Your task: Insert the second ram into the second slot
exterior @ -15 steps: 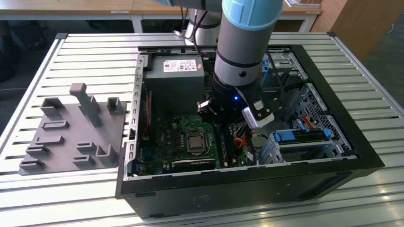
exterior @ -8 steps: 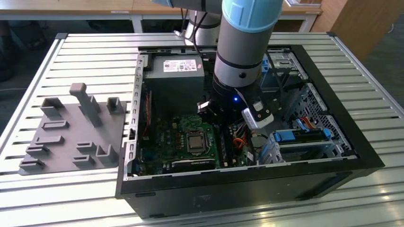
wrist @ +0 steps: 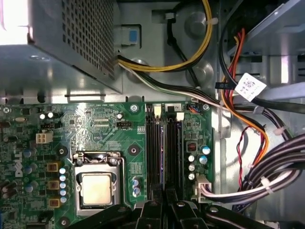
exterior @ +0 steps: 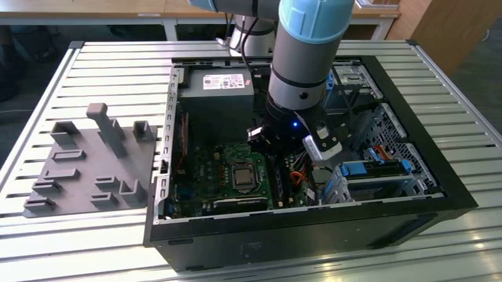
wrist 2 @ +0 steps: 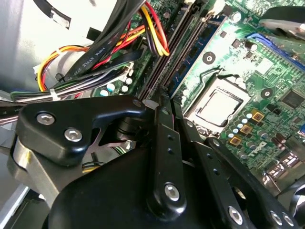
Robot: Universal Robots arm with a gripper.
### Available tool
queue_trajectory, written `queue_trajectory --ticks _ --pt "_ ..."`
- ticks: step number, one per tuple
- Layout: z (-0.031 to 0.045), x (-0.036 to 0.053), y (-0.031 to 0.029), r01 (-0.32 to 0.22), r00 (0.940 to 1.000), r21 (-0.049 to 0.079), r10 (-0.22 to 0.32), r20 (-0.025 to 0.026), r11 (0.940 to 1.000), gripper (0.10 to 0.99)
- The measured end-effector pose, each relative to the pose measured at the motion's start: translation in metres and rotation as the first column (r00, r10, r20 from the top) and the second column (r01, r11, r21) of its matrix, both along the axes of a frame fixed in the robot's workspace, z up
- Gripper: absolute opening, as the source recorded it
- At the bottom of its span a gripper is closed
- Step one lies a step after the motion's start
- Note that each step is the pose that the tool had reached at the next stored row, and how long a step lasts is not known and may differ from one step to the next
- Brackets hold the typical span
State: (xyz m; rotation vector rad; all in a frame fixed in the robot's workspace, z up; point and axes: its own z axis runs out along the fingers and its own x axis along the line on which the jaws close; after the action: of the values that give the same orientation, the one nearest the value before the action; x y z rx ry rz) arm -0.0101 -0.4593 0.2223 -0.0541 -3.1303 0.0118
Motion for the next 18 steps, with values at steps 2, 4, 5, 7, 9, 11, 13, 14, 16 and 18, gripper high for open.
queue_trajectory --ticks 2,4,5,7,9,11,13,14,16,18 --pt "-0.0009 -0.0002 0.0005 -0.010 1.0000 0.001 0.010 -0.0001 1.0000 0.141" --pt "-0.0015 -0.0004 0.0010 -0.014 0.9999 0.001 0.014 -0.0001 0.9999 0.141" --pt "-0.0017 -0.0008 0.0012 -0.015 0.9999 0.001 0.015 -0.0001 0.9999 0.141" --pt "-0.0018 -0.0018 0.0012 -0.015 0.9999 0.001 0.015 -0.0002 0.9999 0.141" --pt "-0.0023 -0.0023 0.0013 -0.015 0.9999 0.001 0.015 0.0000 0.9999 0.141" --pt "-0.0033 -0.0023 0.0013 -0.015 0.9999 0.002 0.015 -0.0002 0.9999 0.141" --pt "-0.0041 -0.0023 0.0013 -0.015 0.9999 0.002 0.015 -0.0005 0.9999 0.141" --pt "-0.0046 -0.0023 0.0013 -0.015 0.9999 0.002 0.015 -0.0007 0.9999 0.141" --pt "-0.0048 -0.0024 0.0013 -0.015 0.9999 0.001 0.015 -0.0013 0.9999 0.141" --pt "-0.0051 -0.0023 0.0013 -0.015 0.9999 0.002 0.015 -0.0013 0.9999 0.141"
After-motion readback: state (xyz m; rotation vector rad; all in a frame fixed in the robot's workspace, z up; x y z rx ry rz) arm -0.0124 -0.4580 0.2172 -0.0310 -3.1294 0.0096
